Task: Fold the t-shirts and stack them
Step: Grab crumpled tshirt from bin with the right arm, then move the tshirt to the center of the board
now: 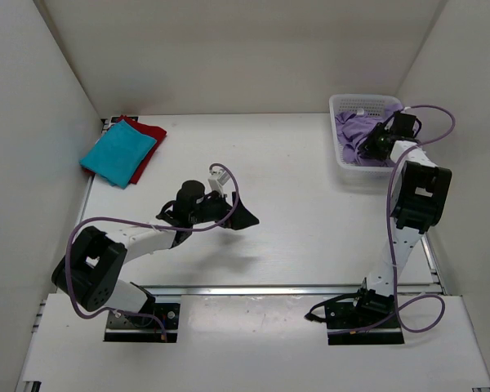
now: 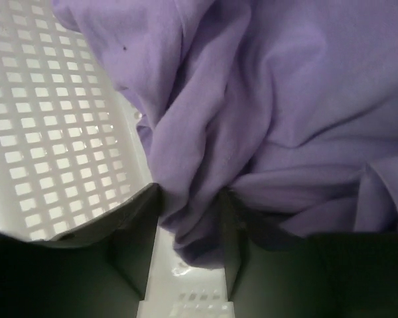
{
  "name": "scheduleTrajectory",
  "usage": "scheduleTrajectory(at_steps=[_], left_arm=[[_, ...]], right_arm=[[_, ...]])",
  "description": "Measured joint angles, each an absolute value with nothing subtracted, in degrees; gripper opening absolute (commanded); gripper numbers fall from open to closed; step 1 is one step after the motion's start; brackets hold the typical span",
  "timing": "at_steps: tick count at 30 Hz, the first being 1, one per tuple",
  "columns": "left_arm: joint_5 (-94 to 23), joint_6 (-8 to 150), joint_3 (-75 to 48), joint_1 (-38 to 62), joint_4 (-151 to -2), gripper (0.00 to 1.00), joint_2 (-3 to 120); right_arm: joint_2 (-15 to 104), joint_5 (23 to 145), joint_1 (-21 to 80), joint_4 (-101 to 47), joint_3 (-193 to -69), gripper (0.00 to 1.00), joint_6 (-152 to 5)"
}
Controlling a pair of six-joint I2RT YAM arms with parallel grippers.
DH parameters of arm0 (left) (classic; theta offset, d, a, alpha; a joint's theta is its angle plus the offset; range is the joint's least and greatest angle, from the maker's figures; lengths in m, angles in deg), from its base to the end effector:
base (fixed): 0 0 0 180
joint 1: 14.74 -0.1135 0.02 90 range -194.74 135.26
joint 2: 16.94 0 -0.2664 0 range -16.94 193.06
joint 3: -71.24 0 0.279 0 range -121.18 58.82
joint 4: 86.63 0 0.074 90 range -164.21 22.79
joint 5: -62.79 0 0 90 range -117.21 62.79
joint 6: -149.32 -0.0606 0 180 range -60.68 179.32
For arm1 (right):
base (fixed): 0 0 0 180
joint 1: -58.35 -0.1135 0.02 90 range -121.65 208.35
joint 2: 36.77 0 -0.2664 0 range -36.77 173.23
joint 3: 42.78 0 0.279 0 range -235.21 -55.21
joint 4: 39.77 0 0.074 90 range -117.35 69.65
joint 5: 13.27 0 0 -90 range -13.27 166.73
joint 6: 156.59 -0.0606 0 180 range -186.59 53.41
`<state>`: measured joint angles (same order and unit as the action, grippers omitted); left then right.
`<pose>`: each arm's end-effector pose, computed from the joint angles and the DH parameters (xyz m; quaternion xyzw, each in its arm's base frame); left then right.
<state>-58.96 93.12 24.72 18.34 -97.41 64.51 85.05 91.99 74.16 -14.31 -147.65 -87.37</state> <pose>0.2538 -0.2034 0.1658 0.1436 0.8083 -0.4797 0.3097 0.5096 -0.1277 0.1692 0.2338 0.8779 0.1387 0.3942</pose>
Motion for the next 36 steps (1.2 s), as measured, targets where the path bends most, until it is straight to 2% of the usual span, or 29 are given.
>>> scheduleTrajectory(at_steps=[2, 3, 4, 6, 8, 15, 18, 22, 27, 31, 33, 36], left_arm=[[-59.09, 93.21, 24.72, 18.62, -97.41, 0.97, 64.51], [-59.13, 93.23, 24.72, 18.67, -97.39, 0.86, 64.51], [-59.15, 93.39, 24.72, 18.80, -97.28, 0.70, 64.51], [-59.00, 93.41, 24.69, 18.89, -96.88, 0.55, 64.51], [-58.83, 93.50, 24.69, 18.95, -96.29, 0.48, 64.49], [-58.02, 95.70, 24.69, 16.50, -94.54, 0.51, 62.59], [-57.40, 96.82, 24.69, 15.52, -93.80, 0.51, 61.15], [-56.51, 98.98, 24.72, 13.73, -93.39, 0.52, 59.03], [-54.98, 102.72, 27.38, 8.26, -94.15, 0.52, 55.36], [-54.17, 105.36, 31.19, 3.11, -94.17, 0.53, 51.12], [-53.84, 106.41, 32.74, 0.64, -94.11, 0.52, 48.78], [-52.40, 107.05, 35.29, -3.49, -93.47, 0.54, 43.86]], right_arm=[[85.82, 92.54, 74.21, -14.81, -147.91, 0.16, -87.50], [85.90, 92.69, 74.25, -15.03, -147.87, 0.12, -87.65], [85.90, 92.71, 74.25, -15.40, -147.74, 0.03, -87.82], [85.36, 93.11, 74.25, -17.33, -146.80, 0.00, -88.00], [83.48, 93.37, 74.29, -18.70, -144.52, 0.00, -88.48], [63.28, 93.52, 73.42, -21.17, -135.34, 0.00, -89.35], [53.90, 94.62, 70.91, -22.27, -137.38, 0.01, -89.38], [45.79, 99.34, 62.95, -23.49, -146.45, 0.00, -89.49], [41.93, 109.00, 49.60, -26.83, -156.96, 0.00, -90.62], [40.96, 116.54, 45.05, -32.08, -158.45, 0.00, -94.34], [40.66, 119.60, 45.97, -37.22, -155.45, 0.00, -98.03], [39.22, 122.64, 48.90, -46.96, -142.01, 0.00, -104.13]])
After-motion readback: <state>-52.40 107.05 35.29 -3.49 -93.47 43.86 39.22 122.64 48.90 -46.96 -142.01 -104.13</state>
